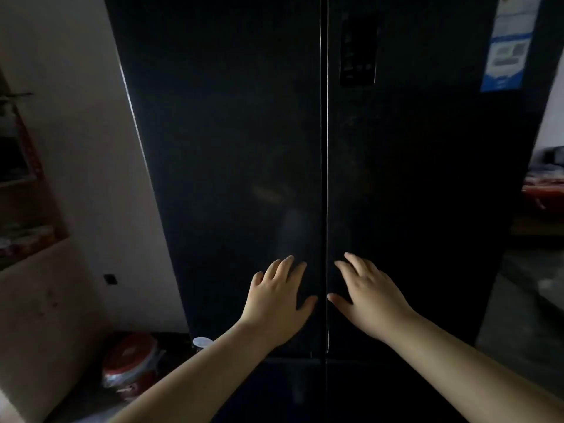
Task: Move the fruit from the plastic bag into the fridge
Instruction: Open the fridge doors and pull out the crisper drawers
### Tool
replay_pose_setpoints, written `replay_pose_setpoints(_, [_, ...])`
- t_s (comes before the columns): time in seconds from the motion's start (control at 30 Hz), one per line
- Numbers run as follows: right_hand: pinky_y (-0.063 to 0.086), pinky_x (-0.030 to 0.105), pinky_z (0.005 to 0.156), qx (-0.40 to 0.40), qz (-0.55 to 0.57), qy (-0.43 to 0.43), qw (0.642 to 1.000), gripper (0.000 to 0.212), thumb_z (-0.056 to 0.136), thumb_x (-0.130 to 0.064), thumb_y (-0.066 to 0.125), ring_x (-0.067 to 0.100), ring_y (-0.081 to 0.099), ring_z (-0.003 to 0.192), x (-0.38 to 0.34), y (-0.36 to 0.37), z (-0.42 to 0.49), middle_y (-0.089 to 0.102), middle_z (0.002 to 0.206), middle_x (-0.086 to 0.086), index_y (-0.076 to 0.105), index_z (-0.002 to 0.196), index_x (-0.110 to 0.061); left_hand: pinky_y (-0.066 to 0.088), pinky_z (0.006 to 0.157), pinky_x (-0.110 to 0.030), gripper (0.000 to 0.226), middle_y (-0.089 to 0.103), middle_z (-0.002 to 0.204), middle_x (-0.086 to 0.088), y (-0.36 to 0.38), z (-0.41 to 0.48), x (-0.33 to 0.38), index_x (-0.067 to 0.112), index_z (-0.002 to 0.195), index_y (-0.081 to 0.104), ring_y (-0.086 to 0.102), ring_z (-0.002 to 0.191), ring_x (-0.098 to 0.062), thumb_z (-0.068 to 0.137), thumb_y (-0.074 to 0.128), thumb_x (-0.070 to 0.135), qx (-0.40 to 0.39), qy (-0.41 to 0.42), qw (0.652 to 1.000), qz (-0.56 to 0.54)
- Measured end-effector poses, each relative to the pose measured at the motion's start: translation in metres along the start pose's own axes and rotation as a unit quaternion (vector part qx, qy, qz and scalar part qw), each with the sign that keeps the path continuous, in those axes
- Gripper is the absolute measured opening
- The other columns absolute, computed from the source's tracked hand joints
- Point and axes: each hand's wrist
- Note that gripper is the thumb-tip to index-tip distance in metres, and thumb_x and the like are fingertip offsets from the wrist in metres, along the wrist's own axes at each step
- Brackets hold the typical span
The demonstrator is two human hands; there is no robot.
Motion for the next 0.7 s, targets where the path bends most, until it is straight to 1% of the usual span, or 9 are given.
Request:
replay_pose_setpoints(0.13, [0.019,0.032,0.115,-0.007,0.002,0.021,1.0,0.072,0.093,-0.054,0.039,0.021,0.009,0.145,0.012,0.041,0.034,0.002,0.158,0.006,0.012,0.149,-0.019,0.02,0.115,-0.038,0.069,0.01,0.157,0.002,0.042,0.032,-0.028,0.024,0.149,0.015,0.011,0.144,-0.014,0.091,0.035,0.057,-0.017,0.018,0.999,0.026])
replay_pose_setpoints(0.27, [0.019,0.034,0.115,-0.013,-0.006,0.03,0.999,0.073,0.094,-0.05,0.042,0.023,0.007,0.145,0.02,0.084,0.056,0.0,0.158,0.008,0.011,0.15,-0.017,0.014,0.117,-0.039,0.071,0.004,0.159,-0.001,0.085,0.052,-0.046,0.022,0.15,0.01,0.004,0.145,-0.018,0.093,0.035,0.055,-0.043,0.047,0.997,0.034])
replay_pose_setpoints(0.3, [0.02,0.035,0.115,-0.012,-0.013,0.033,0.999,0.073,0.093,-0.049,0.044,0.024,0.009,0.145,0.021,0.094,0.059,0.002,0.158,0.01,0.012,0.15,-0.017,0.014,0.117,-0.039,0.071,0.004,0.159,-0.002,0.095,0.056,-0.049,0.021,0.15,0.01,0.004,0.145,-0.019,0.093,0.036,0.054,-0.047,0.053,0.997,0.035])
replay_pose_setpoints(0.37, [0.029,0.038,0.111,-0.003,-0.023,0.039,0.999,0.073,0.089,-0.046,0.053,0.028,0.022,0.142,0.023,0.116,0.064,0.014,0.156,0.013,0.023,0.148,-0.014,0.018,0.116,-0.04,0.071,0.01,0.158,-0.004,0.115,0.062,-0.053,0.019,0.15,0.016,0.01,0.145,-0.022,0.092,0.041,0.052,-0.052,0.063,0.996,0.034])
replay_pose_setpoints(0.43, [0.039,0.04,0.105,0.007,-0.028,0.044,0.999,0.073,0.084,-0.043,0.061,0.031,0.033,0.137,0.027,0.135,0.065,0.026,0.152,0.015,0.034,0.144,-0.011,0.03,0.111,-0.041,0.072,0.025,0.154,-0.007,0.134,0.065,-0.055,0.015,0.146,0.031,0.027,0.141,-0.024,0.087,0.052,0.051,-0.046,0.075,0.996,0.035])
replay_pose_setpoints(0.5, [0.044,0.042,0.101,0.01,-0.036,0.047,0.998,0.075,0.08,-0.041,0.067,0.032,0.038,0.134,0.03,0.149,0.064,0.031,0.15,0.017,0.038,0.142,-0.01,0.041,0.103,-0.04,0.073,0.04,0.147,-0.008,0.153,0.067,-0.056,0.013,0.138,0.045,0.041,0.133,-0.025,0.078,0.064,0.049,-0.024,0.085,0.996,0.033])
replay_pose_setpoints(0.57, [0.045,0.043,0.1,0.014,-0.035,0.047,0.998,0.076,0.077,-0.039,0.071,0.033,0.04,0.133,0.034,0.16,0.063,0.032,0.149,0.018,0.041,0.14,-0.009,0.041,0.103,-0.04,0.075,0.041,0.146,-0.009,0.168,0.066,-0.054,0.013,0.137,0.047,0.042,0.132,-0.026,0.074,0.068,0.047,-0.014,0.088,0.996,0.027])
replay_pose_setpoints(0.7, [0.048,0.044,0.097,0.013,-0.03,0.04,0.999,0.076,0.075,-0.037,0.073,0.034,0.042,0.132,0.043,0.179,0.064,0.033,0.149,0.019,0.043,0.139,-0.007,0.037,0.106,-0.043,0.079,0.036,0.149,-0.01,0.192,0.068,-0.049,0.011,0.14,0.041,0.036,0.136,-0.028,0.074,0.068,0.045,-0.016,0.088,0.995,0.039])
Point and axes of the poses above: each hand's wrist, its own z-axis towards the middle knuckle, its own y-axis out of the palm, x = y × z
